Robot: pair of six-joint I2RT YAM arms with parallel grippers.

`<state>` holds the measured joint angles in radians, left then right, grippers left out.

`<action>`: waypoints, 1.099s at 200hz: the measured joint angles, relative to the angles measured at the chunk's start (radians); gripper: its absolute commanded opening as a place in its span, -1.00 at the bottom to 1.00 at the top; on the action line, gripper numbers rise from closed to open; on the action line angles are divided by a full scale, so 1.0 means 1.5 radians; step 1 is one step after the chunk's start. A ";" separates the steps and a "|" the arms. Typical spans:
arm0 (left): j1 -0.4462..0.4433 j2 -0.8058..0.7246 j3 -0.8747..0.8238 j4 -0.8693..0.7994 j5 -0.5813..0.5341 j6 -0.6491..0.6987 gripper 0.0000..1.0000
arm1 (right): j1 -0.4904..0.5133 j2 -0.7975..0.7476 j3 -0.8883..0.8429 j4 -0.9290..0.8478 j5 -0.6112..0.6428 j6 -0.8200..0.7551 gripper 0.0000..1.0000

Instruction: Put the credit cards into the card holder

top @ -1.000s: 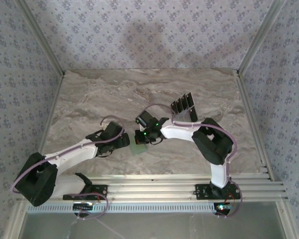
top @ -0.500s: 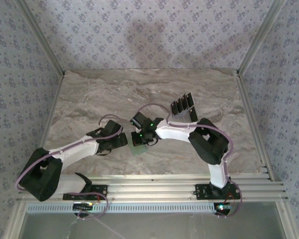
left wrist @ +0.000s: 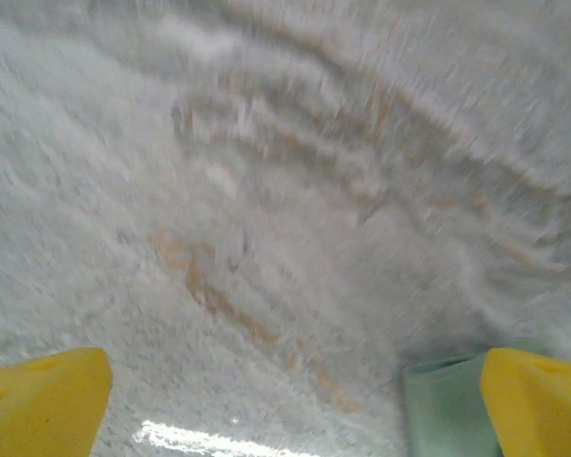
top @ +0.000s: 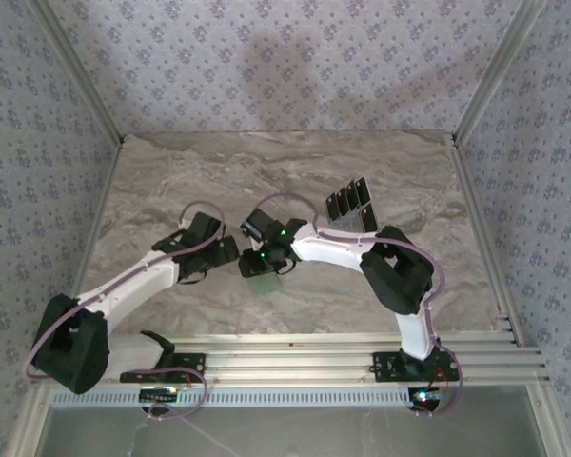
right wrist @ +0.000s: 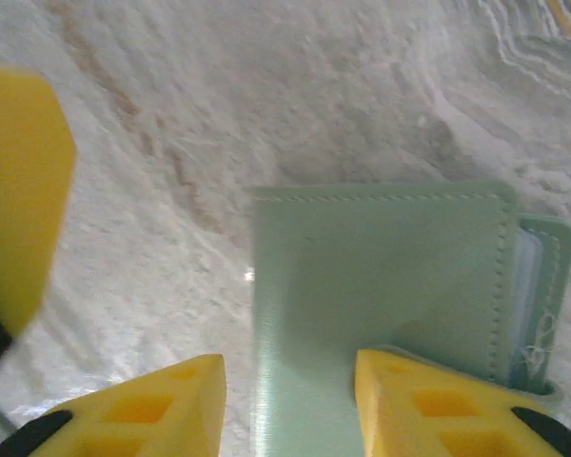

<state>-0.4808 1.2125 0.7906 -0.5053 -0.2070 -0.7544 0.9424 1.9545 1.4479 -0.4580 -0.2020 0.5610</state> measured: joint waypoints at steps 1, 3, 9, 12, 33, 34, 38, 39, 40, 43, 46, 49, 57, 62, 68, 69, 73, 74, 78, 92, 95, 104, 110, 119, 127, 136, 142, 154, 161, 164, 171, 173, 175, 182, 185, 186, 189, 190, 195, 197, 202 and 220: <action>0.001 -0.001 0.002 -0.001 0.000 0.001 0.99 | 0.000 -0.001 0.001 0.000 0.000 -0.002 0.12; 0.004 -0.002 0.008 -0.004 0.000 0.003 0.99 | -0.002 -0.003 0.005 -0.002 -0.001 -0.004 0.13; 0.012 -0.006 0.028 -0.011 -0.002 0.011 1.00 | -0.007 -0.014 0.012 -0.006 -0.001 -0.007 0.18; 0.016 -0.009 0.037 -0.015 -0.002 0.016 1.00 | -0.010 -0.022 0.015 -0.008 -0.001 -0.006 0.19; 0.036 -0.018 0.092 -0.036 -0.002 0.044 1.00 | -0.041 -0.094 0.019 -0.030 0.003 -0.016 0.44; 0.037 -0.019 0.095 -0.037 -0.002 0.046 0.99 | -0.044 -0.099 0.019 -0.032 0.003 -0.019 0.45; 0.040 -0.021 0.104 -0.040 -0.002 0.053 1.00 | -0.052 -0.119 0.018 -0.036 0.005 -0.019 0.56; 0.041 -0.021 0.106 -0.040 -0.002 0.054 1.00 | -0.054 -0.122 0.018 -0.036 0.006 -0.019 0.58; 0.041 -0.021 0.107 -0.041 -0.002 0.055 1.00 | -0.057 -0.128 0.017 -0.037 0.006 -0.021 0.59; 0.044 -0.022 0.113 -0.042 -0.002 0.061 1.00 | -0.063 -0.141 0.015 -0.038 0.007 -0.024 0.61; 0.046 -0.024 0.118 -0.042 -0.002 0.067 0.99 | -0.071 -0.158 0.012 -0.039 0.011 -0.020 0.62; 0.047 -0.026 0.122 -0.043 -0.002 0.073 0.99 | -0.078 -0.172 0.009 -0.039 0.013 -0.027 0.64; 0.050 -0.031 0.129 -0.043 -0.004 0.089 1.00 | -0.103 -0.224 -0.009 -0.041 0.019 -0.029 0.66; 0.052 -0.035 0.132 -0.043 -0.010 0.100 1.00 | -0.121 -0.256 -0.022 -0.041 0.023 -0.031 0.93; 0.053 -0.040 0.134 -0.042 -0.017 0.114 0.99 | -0.147 -0.298 -0.040 -0.045 0.032 -0.032 1.00; 0.054 -0.041 0.135 -0.042 -0.018 0.115 0.99 | -0.150 -0.303 -0.042 -0.045 0.032 -0.034 1.00; 0.054 -0.045 0.135 -0.041 -0.025 0.126 0.99 | -0.167 -0.331 -0.054 -0.048 0.041 -0.028 1.00; 0.054 -0.045 0.135 -0.041 -0.026 0.128 0.99 | -0.170 -0.336 -0.056 -0.049 0.042 -0.029 1.00; 0.054 -0.049 0.135 -0.040 -0.035 0.138 0.99 | -0.188 -0.361 -0.067 -0.051 0.046 -0.035 1.00; 0.054 -0.063 0.134 -0.021 -0.066 0.176 0.99 | -0.257 -0.447 -0.110 -0.061 0.080 -0.036 1.00; 0.054 -0.066 0.132 -0.013 -0.073 0.184 1.00 | -0.276 -0.467 -0.121 -0.063 0.091 -0.036 1.00; 0.054 -0.081 0.122 0.017 -0.094 0.210 1.00 | -0.319 -0.516 -0.150 -0.067 0.117 -0.036 1.00; 0.054 -0.094 0.108 0.044 -0.106 0.229 0.99 | -0.348 -0.544 -0.169 -0.069 0.137 -0.036 1.00; 0.054 -0.115 0.083 0.081 -0.121 0.257 0.99 | -0.388 -0.582 -0.198 -0.072 0.167 -0.036 1.00; 0.054 -0.131 0.060 0.111 -0.131 0.284 0.99 | -0.424 -0.613 -0.226 -0.068 0.199 -0.037 1.00; 0.055 -0.145 0.032 0.143 -0.144 0.314 1.00 | -0.459 -0.640 -0.260 -0.058 0.233 -0.041 1.00; 0.058 -0.151 0.016 0.161 -0.152 0.331 0.99 | -0.479 -0.656 -0.284 -0.049 0.255 -0.044 1.00; 0.068 -0.159 -0.021 0.204 -0.160 0.363 0.99 | -0.517 -0.679 -0.336 -0.018 0.291 -0.054 1.00; 0.079 -0.162 -0.043 0.228 -0.163 0.381 1.00 | -0.538 -0.686 -0.363 -0.002 0.308 -0.058 1.00; 0.084 -0.163 -0.053 0.238 -0.164 0.387 1.00 | -0.547 -0.688 -0.373 0.006 0.313 -0.060 1.00; 0.099 -0.166 -0.076 0.260 -0.165 0.403 0.99 | -0.568 -0.689 -0.396 0.022 0.324 -0.063 1.00; 0.104 -0.166 -0.083 0.267 -0.165 0.407 0.99 | -0.574 -0.689 -0.403 0.027 0.328 -0.064 1.00; 0.110 -0.167 -0.090 0.273 -0.164 0.411 1.00 | -0.581 -0.689 -0.409 0.032 0.331 -0.066 1.00; 0.127 -0.170 -0.114 0.297 -0.162 0.424 1.00 | -0.603 -0.686 -0.430 0.047 0.338 -0.069 1.00; 0.134 -0.171 -0.124 0.306 -0.159 0.429 0.99 | -0.612 -0.685 -0.437 0.052 0.340 -0.070 1.00; 0.137 -0.171 -0.128 0.309 -0.159 0.430 0.99 | -0.615 -0.684 -0.440 0.055 0.341 -0.071 1.00; 0.145 -0.172 -0.137 0.318 -0.158 0.434 0.99 | -0.624 -0.681 -0.447 0.060 0.343 -0.071 1.00; 0.148 -0.173 -0.140 0.321 -0.157 0.435 0.99 | -0.626 -0.681 -0.449 0.062 0.344 -0.072 1.00; 0.164 -0.175 -0.158 0.339 -0.151 0.442 0.99 | -0.641 -0.676 -0.462 0.073 0.347 -0.076 1.00; 0.168 -0.175 -0.163 0.343 -0.148 0.444 0.99 | -0.644 -0.675 -0.465 0.076 0.348 -0.076 1.00; 0.183 -0.175 -0.178 0.358 -0.142 0.449 1.00 | -0.658 -0.669 -0.477 0.088 0.349 -0.081 1.00; 0.227 -0.175 -0.226 0.407 -0.120 0.459 1.00 | -0.688 -0.644 -0.512 0.129 0.352 -0.101 1.00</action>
<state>-0.1402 0.9501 0.4522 0.1055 -0.3862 -0.0666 -0.0902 0.9886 0.6792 -0.2649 0.3260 0.4091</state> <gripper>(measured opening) 0.997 0.998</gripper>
